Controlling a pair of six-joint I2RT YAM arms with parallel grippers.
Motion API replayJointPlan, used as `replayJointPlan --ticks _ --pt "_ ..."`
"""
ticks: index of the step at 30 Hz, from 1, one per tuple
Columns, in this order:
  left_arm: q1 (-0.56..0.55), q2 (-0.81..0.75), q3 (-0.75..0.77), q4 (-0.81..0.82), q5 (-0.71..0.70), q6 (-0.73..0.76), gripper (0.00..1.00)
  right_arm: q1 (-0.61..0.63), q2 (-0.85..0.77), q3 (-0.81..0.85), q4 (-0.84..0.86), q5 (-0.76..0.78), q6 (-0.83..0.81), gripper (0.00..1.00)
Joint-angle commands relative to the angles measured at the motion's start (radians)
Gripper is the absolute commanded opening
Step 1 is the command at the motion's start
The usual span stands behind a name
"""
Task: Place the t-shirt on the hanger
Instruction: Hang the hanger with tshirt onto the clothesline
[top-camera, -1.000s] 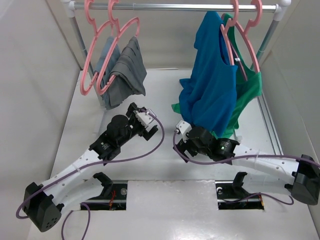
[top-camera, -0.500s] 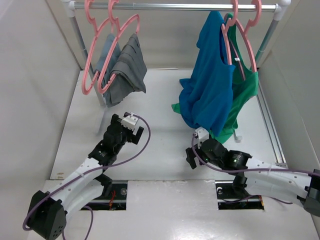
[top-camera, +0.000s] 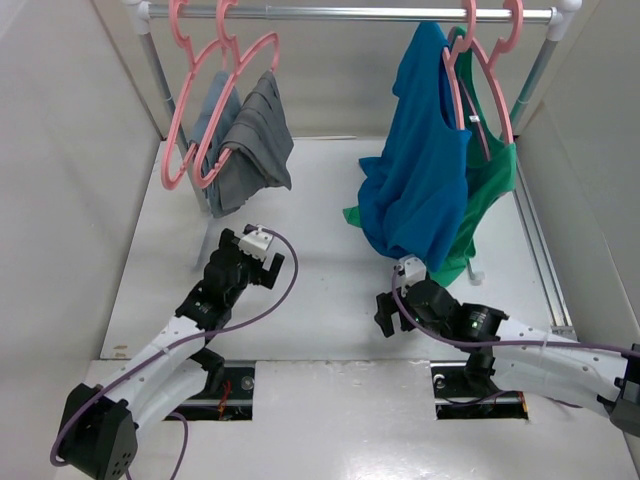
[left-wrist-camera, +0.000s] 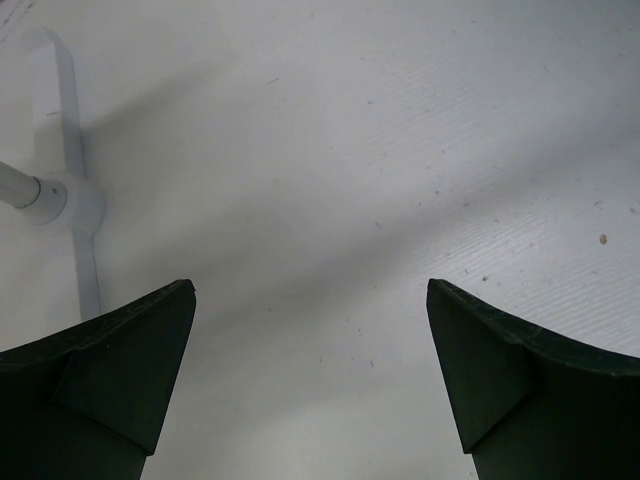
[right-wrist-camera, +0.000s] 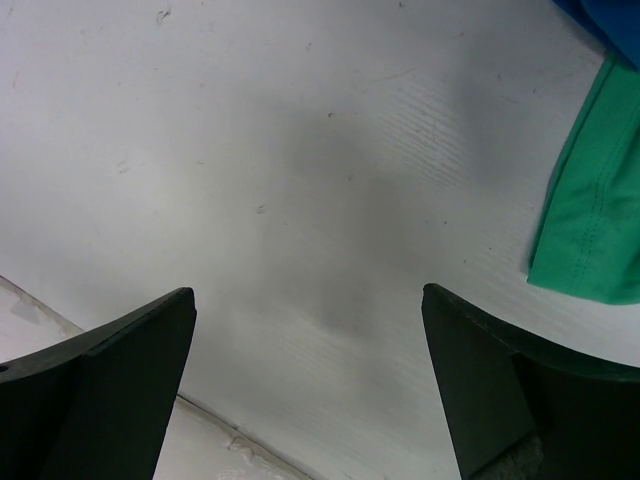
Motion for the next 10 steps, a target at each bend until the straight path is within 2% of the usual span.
replayJointPlan --ticks 1,10 --pt "0.008 -0.009 -0.010 0.052 0.026 0.000 1.00 0.011 -0.003 -0.002 0.009 0.024 0.029 0.99" --pt "0.008 -0.009 -0.010 0.052 0.026 0.000 1.00 0.011 -0.003 -0.002 0.009 0.024 0.006 0.99"
